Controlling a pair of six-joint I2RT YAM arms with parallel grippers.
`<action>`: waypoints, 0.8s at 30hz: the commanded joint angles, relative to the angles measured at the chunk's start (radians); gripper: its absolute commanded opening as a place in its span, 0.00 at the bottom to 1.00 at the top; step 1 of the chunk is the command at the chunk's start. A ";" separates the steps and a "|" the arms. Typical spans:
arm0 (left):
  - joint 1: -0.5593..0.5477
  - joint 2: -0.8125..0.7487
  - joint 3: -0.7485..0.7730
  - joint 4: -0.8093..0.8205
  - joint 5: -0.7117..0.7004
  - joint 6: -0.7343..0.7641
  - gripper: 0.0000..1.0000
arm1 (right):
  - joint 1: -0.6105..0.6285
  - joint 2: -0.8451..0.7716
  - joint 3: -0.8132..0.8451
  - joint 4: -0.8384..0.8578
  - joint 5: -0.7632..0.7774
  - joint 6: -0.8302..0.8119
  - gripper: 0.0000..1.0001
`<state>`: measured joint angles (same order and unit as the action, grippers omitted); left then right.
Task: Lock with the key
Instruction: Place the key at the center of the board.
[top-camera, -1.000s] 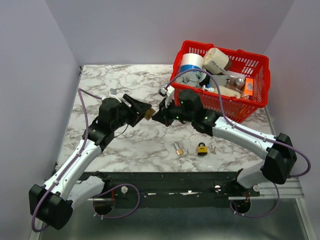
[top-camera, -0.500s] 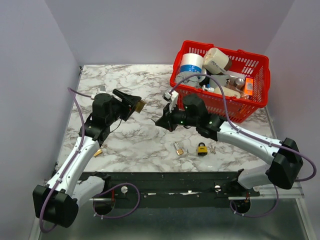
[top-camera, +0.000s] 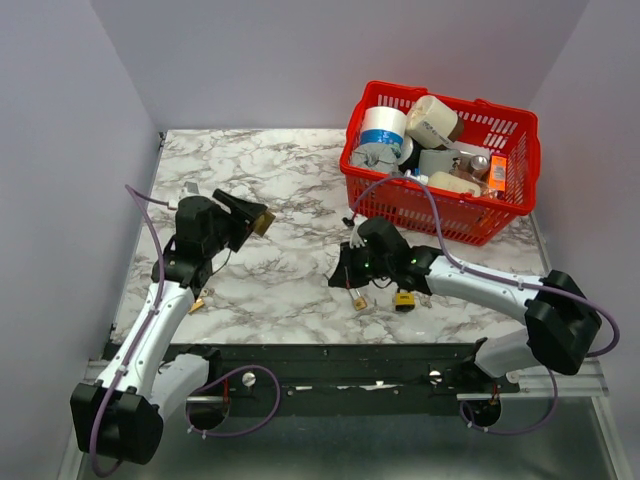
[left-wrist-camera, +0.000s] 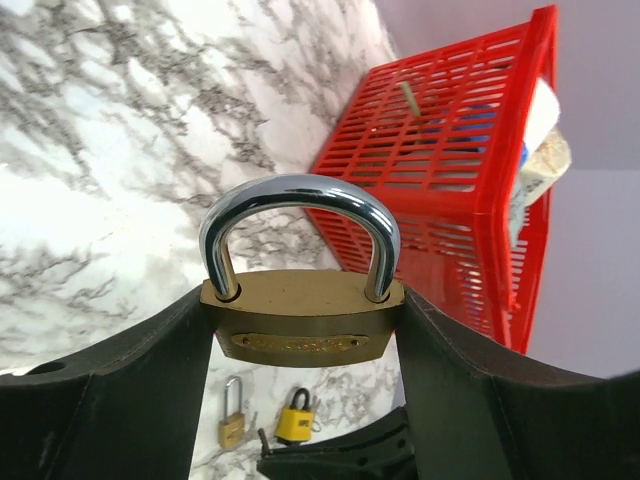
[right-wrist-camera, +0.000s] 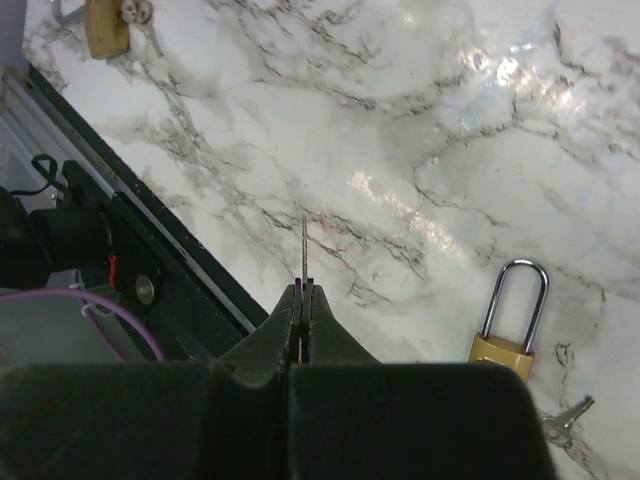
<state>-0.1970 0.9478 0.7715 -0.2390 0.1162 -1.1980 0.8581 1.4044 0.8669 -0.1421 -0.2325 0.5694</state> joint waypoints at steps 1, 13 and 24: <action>0.007 -0.046 -0.047 0.009 0.037 0.061 0.08 | 0.015 0.039 -0.049 0.005 0.033 0.188 0.01; 0.007 0.008 -0.067 0.032 0.103 0.098 0.07 | 0.052 0.171 0.000 -0.128 0.117 0.355 0.01; 0.007 -0.030 -0.118 0.006 0.100 0.074 0.07 | 0.053 0.283 0.044 -0.162 0.127 0.458 0.01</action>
<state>-0.1955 0.9588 0.6613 -0.2962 0.1776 -1.0996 0.9043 1.6516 0.8749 -0.2646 -0.1410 0.9680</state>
